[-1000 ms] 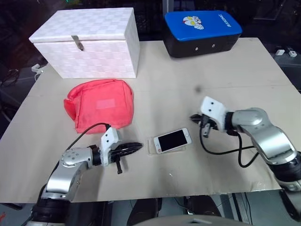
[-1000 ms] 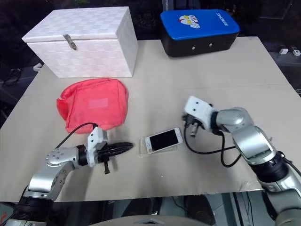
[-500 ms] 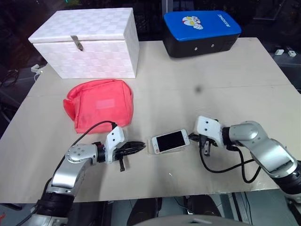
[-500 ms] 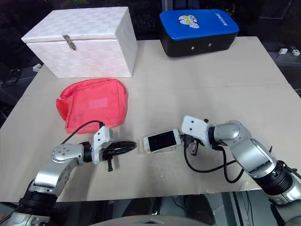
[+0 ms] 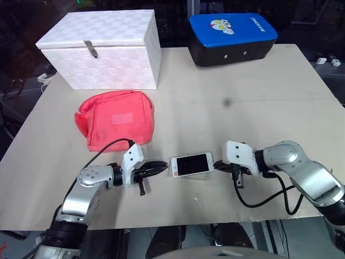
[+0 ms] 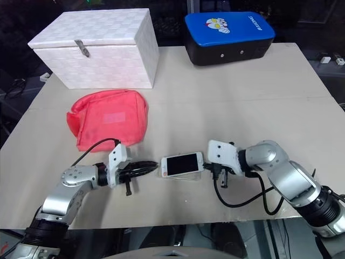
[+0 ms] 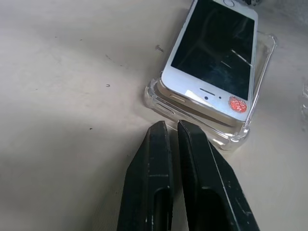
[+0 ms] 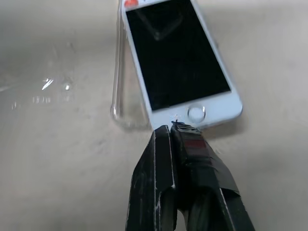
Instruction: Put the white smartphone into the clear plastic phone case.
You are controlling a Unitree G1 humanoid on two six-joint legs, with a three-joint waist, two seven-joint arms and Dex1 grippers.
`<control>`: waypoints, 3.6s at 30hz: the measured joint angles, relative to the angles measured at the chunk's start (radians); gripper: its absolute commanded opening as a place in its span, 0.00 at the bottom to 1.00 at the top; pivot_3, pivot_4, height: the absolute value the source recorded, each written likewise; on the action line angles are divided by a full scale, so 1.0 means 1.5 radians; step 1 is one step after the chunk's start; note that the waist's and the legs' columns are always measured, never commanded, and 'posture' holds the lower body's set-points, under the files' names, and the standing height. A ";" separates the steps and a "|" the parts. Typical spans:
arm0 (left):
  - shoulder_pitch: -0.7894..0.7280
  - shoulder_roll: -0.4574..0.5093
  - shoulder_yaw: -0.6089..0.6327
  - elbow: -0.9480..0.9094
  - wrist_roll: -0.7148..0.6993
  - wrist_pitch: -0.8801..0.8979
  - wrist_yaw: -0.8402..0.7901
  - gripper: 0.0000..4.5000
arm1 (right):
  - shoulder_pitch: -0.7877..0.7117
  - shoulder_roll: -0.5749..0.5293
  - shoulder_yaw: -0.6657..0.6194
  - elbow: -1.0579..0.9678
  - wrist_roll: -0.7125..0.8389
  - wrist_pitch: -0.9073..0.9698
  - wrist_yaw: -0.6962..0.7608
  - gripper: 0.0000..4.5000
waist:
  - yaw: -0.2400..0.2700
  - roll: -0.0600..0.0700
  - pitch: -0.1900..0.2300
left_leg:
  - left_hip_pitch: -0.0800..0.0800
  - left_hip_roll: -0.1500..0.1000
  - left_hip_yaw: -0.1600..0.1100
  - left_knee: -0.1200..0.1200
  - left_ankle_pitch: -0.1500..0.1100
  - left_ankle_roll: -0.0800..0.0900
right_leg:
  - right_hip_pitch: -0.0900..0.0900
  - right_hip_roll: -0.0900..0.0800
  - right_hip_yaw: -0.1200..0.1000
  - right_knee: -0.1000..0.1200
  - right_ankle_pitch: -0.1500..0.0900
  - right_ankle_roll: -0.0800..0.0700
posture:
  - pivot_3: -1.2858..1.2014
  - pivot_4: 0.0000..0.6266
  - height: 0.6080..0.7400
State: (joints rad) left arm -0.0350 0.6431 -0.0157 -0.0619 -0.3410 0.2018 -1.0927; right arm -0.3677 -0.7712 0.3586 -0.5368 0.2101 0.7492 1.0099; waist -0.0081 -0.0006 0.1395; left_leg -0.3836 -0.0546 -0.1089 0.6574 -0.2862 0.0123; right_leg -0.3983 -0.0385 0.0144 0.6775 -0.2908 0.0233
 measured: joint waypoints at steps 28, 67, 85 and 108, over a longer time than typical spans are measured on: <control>0.050 0.004 0.010 -0.042 -0.034 0.018 0.014 0.07 | -0.102 0.056 0.049 0.242 -0.061 -0.229 0.083 0.00 | -0.003 -0.001 0.001 | 0.000 0.000 0.000 0.002 0.000 0.000 | 0.001 0.000 0.000 0.000 0.000 0.000 | 0.52 0.24 1.00; 0.000 -0.008 -0.016 -0.021 -0.022 0.038 0.017 0.07 | -0.165 0.235 0.099 0.251 -0.024 0.014 0.055 0.00 | -0.004 0.001 -0.005 | 0.001 0.000 -0.001 0.004 0.000 0.000 | 0.001 0.000 0.000 0.002 0.000 0.000 | 0.52 0.24 1.00; -0.016 -0.005 -0.023 -0.033 -0.029 0.077 0.012 0.07 | 0.036 -0.005 0.039 -0.058 0.071 0.061 0.042 0.00 | -0.010 0.000 -0.001 | 0.001 0.000 -0.001 0.004 -0.002 0.004 | 0.002 0.000 -0.001 0.002 0.000 0.000 | 0.52 0.24 1.00; 0.003 -0.004 -0.017 -0.047 -0.035 0.078 0.017 0.07 | -0.003 -0.004 0.102 -0.008 -0.038 0.008 -0.039 0.00 | -0.002 0.000 -0.001 | 0.001 0.000 -0.001 0.006 -0.001 0.001 | 0.003 0.000 -0.001 0.001 0.000 0.001 | 0.52 0.24 1.00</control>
State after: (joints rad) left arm -0.0313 0.6369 -0.0419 -0.1317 -0.3938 0.3192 -1.0666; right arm -0.3723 -0.7779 0.5117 -0.5482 0.1528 0.7609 0.9517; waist -0.0105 -0.0009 0.1383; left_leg -0.3826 -0.0546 -0.1107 0.6657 -0.2875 0.0142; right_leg -0.3939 -0.0380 0.0125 0.6795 -0.2903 0.0243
